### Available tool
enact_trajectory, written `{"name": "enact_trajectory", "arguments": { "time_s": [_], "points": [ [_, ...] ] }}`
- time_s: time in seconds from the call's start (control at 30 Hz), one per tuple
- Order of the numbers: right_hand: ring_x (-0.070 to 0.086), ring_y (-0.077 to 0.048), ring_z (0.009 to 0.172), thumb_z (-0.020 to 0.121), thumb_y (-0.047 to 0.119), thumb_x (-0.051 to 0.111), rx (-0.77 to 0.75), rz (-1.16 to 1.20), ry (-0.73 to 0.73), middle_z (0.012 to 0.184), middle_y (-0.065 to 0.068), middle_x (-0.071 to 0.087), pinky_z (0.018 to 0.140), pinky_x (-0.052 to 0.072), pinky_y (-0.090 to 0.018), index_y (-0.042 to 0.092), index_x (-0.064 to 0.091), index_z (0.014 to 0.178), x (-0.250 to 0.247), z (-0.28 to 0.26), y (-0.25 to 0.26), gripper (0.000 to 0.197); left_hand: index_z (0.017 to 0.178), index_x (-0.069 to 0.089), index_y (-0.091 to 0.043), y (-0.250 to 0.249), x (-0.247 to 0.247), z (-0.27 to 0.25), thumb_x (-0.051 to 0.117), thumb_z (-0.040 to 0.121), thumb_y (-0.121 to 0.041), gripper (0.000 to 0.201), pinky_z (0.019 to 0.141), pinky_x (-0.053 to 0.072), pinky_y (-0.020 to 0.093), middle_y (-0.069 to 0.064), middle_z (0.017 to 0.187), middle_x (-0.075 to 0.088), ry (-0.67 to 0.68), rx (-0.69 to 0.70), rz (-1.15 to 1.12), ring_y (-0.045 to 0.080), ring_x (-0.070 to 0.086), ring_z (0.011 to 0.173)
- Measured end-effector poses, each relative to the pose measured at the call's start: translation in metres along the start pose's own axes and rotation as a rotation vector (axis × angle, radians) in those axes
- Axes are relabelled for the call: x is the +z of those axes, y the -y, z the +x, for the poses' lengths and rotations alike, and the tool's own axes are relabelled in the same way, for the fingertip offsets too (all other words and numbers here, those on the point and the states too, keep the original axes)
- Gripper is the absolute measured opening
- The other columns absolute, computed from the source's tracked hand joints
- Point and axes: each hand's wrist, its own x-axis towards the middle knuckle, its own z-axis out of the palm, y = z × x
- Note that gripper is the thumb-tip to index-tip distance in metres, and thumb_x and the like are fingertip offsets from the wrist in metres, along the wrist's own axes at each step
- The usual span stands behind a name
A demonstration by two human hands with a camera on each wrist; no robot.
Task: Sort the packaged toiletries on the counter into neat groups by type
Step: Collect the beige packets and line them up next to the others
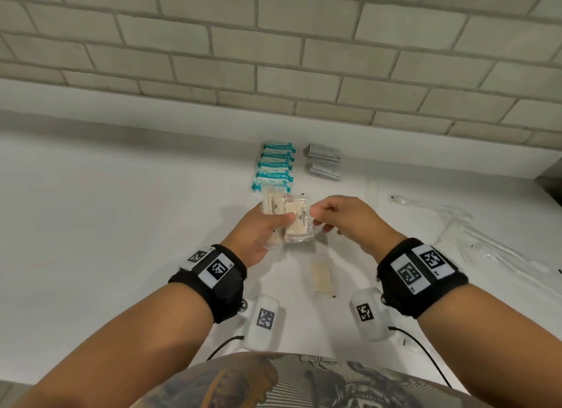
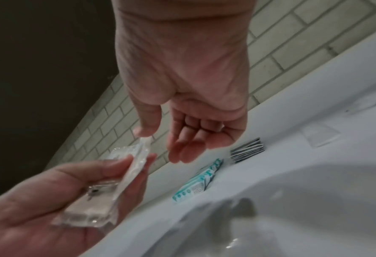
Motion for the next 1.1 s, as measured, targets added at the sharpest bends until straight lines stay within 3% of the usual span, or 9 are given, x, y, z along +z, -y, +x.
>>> {"name": "enact_trajectory", "arguments": {
  "time_s": [0.2,0.3,0.43,0.6,0.67,0.77,0.83,0.93,1.1],
  "points": [
    [0.056,-0.006,0.065,0.084,0.013,0.069,-0.133,-0.041,-0.16,0.077,0.004,0.065,0.061,0.044,-0.015,0.013,0.068,0.078,-0.003,-0.004,0.004,0.007,0.106,0.059,-0.011,-0.001,0.012,0.004,0.051,0.098,-0.015,0.012,0.069,0.051,0.028,0.008,0.085,0.065,-0.14,-0.053,0.071,0.017,0.063,0.07],
    [0.054,-0.011,0.075,0.088,0.015,0.062,-0.384,-0.322,-0.217,0.082,0.008,0.058,0.067,0.044,-0.02,0.017,0.063,0.082,-0.009,-0.009,0.003,0.007,0.103,0.053,-0.007,-0.003,0.013,0.006,0.049,0.098,-0.036,0.029,0.058,0.055,0.029,0.012,0.076,0.058,-0.195,-0.197,-0.043,0.021,0.057,0.063],
    [0.052,-0.017,0.093,0.089,0.018,0.063,-0.581,-0.637,-0.078,0.097,0.004,0.057,0.085,0.042,-0.035,0.02,0.07,0.09,-0.007,-0.014,-0.005,0.007,0.108,0.056,-0.01,-0.003,0.013,0.001,0.058,0.093,-0.01,0.015,0.066,0.057,0.031,0.013,0.091,0.063,-0.087,-0.183,-0.07,0.024,0.063,0.079],
    [0.056,-0.01,0.094,0.083,0.028,0.072,-0.287,-0.239,-0.076,0.11,0.009,0.054,0.079,0.043,-0.017,0.026,0.064,0.114,-0.007,-0.012,-0.009,0.032,0.13,0.05,-0.006,-0.002,0.011,0.001,0.062,0.085,0.003,0.047,0.097,0.05,0.046,0.022,0.124,0.06,-0.126,-0.024,0.129,0.035,0.06,0.113],
    [0.057,-0.009,0.082,0.08,0.027,0.076,-0.14,-0.15,-0.067,0.097,0.01,0.059,0.075,0.046,-0.019,0.025,0.064,0.111,-0.009,-0.007,-0.004,0.034,0.127,0.052,-0.01,-0.002,0.015,-0.001,0.066,0.082,0.0,0.049,0.088,0.054,0.04,0.016,0.116,0.063,-0.118,0.029,0.239,0.029,0.063,0.108],
    [0.056,-0.011,0.072,0.076,0.017,0.079,-0.076,-0.136,0.032,0.073,0.008,0.063,0.074,0.048,-0.028,0.018,0.07,0.082,-0.013,-0.004,0.003,0.01,0.124,0.054,-0.013,-0.001,0.018,-0.003,0.066,0.084,-0.002,0.043,0.069,0.046,0.026,0.002,0.099,0.062,-0.096,0.078,0.398,0.019,0.06,0.09],
    [0.055,-0.008,0.065,0.076,0.016,0.079,-0.068,-0.144,0.052,0.067,0.009,0.063,0.066,0.046,-0.019,0.017,0.071,0.074,-0.018,-0.004,0.007,0.009,0.125,0.053,-0.011,-0.001,0.018,-0.005,0.066,0.084,-0.002,0.044,0.068,0.045,0.025,0.0,0.095,0.061,-0.089,0.083,0.418,0.015,0.059,0.083],
    [0.052,-0.005,0.062,0.079,0.021,0.076,-0.04,-0.342,-0.06,0.076,0.008,0.068,0.055,0.04,-0.016,0.017,0.075,0.076,-0.027,0.001,0.007,0.005,0.119,0.052,-0.009,-0.002,0.015,-0.006,0.065,0.086,0.0,0.037,0.068,0.047,0.025,0.003,0.088,0.059,-0.09,0.076,0.332,0.015,0.057,0.075],
    [0.058,-0.015,0.079,0.081,0.021,0.076,0.049,-0.455,-0.009,0.089,-0.001,0.068,0.073,0.044,-0.027,0.011,0.075,0.087,-0.035,0.006,0.004,0.012,0.098,0.055,-0.013,-0.002,0.007,-0.007,0.056,0.093,-0.004,0.01,0.07,0.046,0.03,0.007,0.085,0.06,-0.115,0.041,0.172,0.016,0.059,0.072]
  ]
}}
